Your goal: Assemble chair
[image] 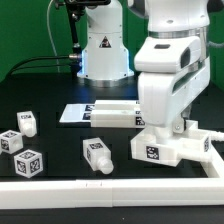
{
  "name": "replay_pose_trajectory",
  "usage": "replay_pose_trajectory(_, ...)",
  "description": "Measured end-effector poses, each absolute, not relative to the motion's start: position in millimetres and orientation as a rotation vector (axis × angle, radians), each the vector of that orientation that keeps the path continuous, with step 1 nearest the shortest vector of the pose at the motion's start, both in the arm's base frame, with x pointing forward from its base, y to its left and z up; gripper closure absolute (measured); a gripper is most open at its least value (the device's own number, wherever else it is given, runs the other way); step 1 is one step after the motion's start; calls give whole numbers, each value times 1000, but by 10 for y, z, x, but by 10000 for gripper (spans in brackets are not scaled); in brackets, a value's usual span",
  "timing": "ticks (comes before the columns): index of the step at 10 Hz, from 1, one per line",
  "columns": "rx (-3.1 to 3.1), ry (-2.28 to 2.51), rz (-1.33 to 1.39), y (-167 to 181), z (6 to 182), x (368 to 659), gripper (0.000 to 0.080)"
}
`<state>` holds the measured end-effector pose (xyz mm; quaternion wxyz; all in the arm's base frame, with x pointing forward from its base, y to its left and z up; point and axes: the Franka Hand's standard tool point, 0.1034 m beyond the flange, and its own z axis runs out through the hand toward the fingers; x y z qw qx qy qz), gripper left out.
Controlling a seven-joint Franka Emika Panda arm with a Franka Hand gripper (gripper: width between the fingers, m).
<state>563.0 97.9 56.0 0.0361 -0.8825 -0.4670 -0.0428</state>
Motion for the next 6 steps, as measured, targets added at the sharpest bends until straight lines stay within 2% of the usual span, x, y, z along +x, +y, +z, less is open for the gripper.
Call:
replay_pose_trajectory(3, -2506, -1818, -105, 884, 524, 5598, 770)
replay_pose_trajectory(6, -1919, -2467, -34, 642, 532, 5597, 770)
